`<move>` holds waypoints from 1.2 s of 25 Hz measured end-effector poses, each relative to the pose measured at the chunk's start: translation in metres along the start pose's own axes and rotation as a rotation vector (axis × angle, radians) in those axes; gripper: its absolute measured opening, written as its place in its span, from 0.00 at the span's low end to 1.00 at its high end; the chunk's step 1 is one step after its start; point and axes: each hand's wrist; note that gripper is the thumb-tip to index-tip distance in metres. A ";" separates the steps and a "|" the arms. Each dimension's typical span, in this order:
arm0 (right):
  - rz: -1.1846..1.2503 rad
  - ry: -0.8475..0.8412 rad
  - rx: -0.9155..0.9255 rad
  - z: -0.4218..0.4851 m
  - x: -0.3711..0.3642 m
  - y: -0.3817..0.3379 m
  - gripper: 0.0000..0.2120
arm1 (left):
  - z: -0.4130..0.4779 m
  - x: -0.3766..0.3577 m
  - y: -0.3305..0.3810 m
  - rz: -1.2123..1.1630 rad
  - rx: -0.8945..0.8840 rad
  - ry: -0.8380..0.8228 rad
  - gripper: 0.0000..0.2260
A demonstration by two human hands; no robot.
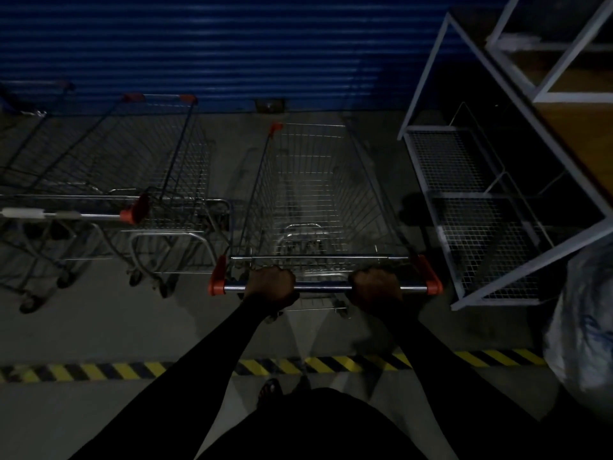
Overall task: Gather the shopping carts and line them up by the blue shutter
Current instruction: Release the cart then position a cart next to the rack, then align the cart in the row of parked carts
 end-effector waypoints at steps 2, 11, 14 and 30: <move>0.042 -0.001 -0.002 0.003 -0.001 -0.001 0.10 | 0.002 0.003 -0.002 -0.001 0.006 -0.004 0.15; 0.014 0.077 -0.007 -0.002 -0.010 0.002 0.12 | 0.001 -0.006 0.000 0.003 -0.001 -0.009 0.18; 0.222 -0.034 -0.020 0.002 -0.008 -0.002 0.12 | 0.000 -0.003 0.001 0.000 0.001 -0.009 0.17; 0.260 0.057 0.348 0.039 0.020 -0.094 0.33 | -0.077 0.012 -0.062 -0.132 0.246 0.400 0.44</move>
Point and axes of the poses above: each hand's wrist, its own z-axis towards the middle knuckle, its own x-axis out of the back of the hand, y = z × x, and after that the axes turned 3 degrees about z, right-handed
